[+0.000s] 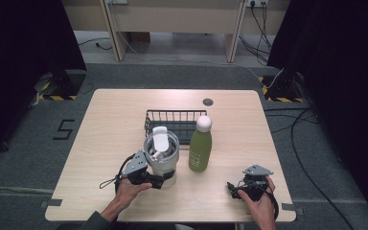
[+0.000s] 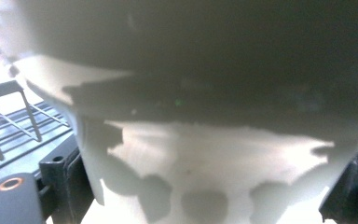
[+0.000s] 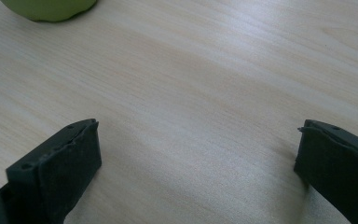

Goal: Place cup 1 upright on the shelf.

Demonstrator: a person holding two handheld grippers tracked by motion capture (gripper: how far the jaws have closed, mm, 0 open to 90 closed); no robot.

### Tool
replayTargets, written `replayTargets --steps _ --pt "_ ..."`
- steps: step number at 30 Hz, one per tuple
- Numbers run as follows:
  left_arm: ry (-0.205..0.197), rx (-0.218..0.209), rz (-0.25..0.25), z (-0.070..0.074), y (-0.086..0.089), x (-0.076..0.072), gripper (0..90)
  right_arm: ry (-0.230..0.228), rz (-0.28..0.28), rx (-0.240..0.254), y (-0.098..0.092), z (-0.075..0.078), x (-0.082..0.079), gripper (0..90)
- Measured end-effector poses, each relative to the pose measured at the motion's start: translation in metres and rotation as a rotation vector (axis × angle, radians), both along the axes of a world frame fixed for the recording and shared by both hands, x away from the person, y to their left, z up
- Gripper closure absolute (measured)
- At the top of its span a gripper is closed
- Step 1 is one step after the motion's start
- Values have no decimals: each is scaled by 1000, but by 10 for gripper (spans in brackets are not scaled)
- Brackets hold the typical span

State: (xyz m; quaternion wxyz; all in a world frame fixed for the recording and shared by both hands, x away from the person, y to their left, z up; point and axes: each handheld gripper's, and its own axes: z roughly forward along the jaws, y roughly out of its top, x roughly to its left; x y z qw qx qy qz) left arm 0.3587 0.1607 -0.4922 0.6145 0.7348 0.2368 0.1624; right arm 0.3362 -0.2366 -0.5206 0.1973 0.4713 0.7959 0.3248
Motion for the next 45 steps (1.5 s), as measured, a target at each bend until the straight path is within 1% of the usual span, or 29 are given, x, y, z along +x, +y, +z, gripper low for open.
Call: replayTargets --steps 1,2,3,4,6,8,12,13,14,18,22,25,27,31,32,33,34,35,37,45 --pt "0 0 0 0 0 0 104 0 0 0 0 0 0 4" --pt "-6 -6 1 4 2 1 104 0 0 0 0 0 0 4" --pt "-6 -6 1 4 2 1 104 0 0 0 0 0 0 4" --pt "-10 -13 1 8 3 2 104 0 0 0 0 0 0 4" --pt "-12 -17 1 10 4 3 104 0 0 0 0 0 0 4" --pt "-22 -18 9 18 5 6 104 0 1 1 0 0 0 4" --pt "-26 -31 14 30 7 12 104 -1 2 -1 0 0 0 4" --pt "-26 -31 14 30 7 12 104 -1 2 -1 0 0 0 4" --pt "-32 -33 16 34 7 14 104 -1 2 -1 0 0 0 4" --pt "-50 -16 22 47 9 19 104 -1 2 0 0 0 0 4" --pt "-42 -25 27 52 12 23 104 -1 2 0 0 0 0 4" --pt "-46 -24 33 53 13 25 104 -1 2 0 0 0 0 4" --pt "-37 -29 37 55 14 29 104 -1 2 0 0 0 0 4" --pt "-31 -22 52 57 14 33 104 -1 2 0 0 0 0 4" --pt "-37 -14 52 61 14 36 104 -1 2 0 0 0 1 4" --pt "-37 -14 52 61 14 36 104 -1 2 0 0 0 1 4" --pt "-47 -8 53 66 14 40 104 -1 3 0 0 0 1 4" --pt "-47 -8 53 66 14 40 104 -1 3 0 0 0 1 4" --pt "-55 -2 57 74 14 46 104 1 2 0 0 0 1 4" --pt "-38 -25 67 89 17 62 104 3 1 0 0 0 1 4"
